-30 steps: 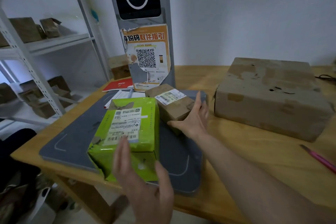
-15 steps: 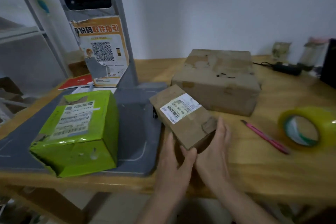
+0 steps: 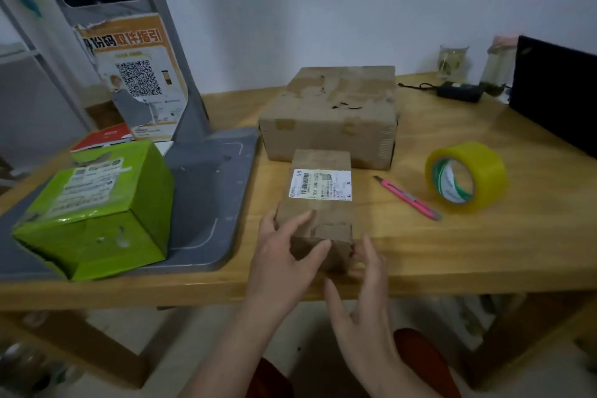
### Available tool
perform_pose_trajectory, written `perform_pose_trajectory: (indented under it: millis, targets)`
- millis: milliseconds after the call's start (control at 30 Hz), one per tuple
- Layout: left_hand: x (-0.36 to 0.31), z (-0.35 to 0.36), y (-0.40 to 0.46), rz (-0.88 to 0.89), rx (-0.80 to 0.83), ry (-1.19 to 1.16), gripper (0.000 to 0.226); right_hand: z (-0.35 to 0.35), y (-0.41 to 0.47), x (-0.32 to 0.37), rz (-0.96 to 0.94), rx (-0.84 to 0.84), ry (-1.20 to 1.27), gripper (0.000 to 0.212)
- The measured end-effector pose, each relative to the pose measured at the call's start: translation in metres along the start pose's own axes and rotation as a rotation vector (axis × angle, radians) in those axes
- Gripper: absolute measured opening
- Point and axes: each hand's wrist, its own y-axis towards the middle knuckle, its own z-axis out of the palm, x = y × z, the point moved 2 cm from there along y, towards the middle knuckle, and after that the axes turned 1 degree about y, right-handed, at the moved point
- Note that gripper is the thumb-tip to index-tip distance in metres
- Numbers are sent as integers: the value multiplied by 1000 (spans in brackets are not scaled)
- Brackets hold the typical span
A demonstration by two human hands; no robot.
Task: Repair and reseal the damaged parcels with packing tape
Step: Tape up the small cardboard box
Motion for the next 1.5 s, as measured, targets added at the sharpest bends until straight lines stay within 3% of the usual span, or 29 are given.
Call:
perform_pose_trajectory:
  millis: [100, 200, 300, 567, 700, 800, 1000, 1167, 1500]
  targets:
    - [-4, 2, -6, 23, -72, 91, 61, -5, 6, 0, -3, 13, 67, 70]
    - [-9, 1, -5, 2, -153, 37, 36, -10, 12, 2, -12, -3, 116, 46]
    - [-11, -1, 0, -50, -181, -15, 24, -13, 19, 4, -10, 27, 125, 38]
    - [-11, -6, 7, -60, -87, -41, 17, -18, 41, 5, 71, 92, 193, 19]
    - [-13, -8, 10, -96, -31, -107, 18, -19, 47, 5, 96, 122, 188, 27]
    - [-13, -8, 11, -107, -20, -142, 19, -19, 48, 6, 80, 125, 160, 19]
    - [-16, -11, 8, -54, -55, 46, 21, -23, 61, 11, 176, 194, 83, 16]
    - [-18, -12, 8, -44, -5, 24, 21, -26, 71, 15, 351, 225, 294, 15]
    - [-18, -13, 11, -71, 30, -57, 26, -28, 73, 13, 404, 176, 393, 5]
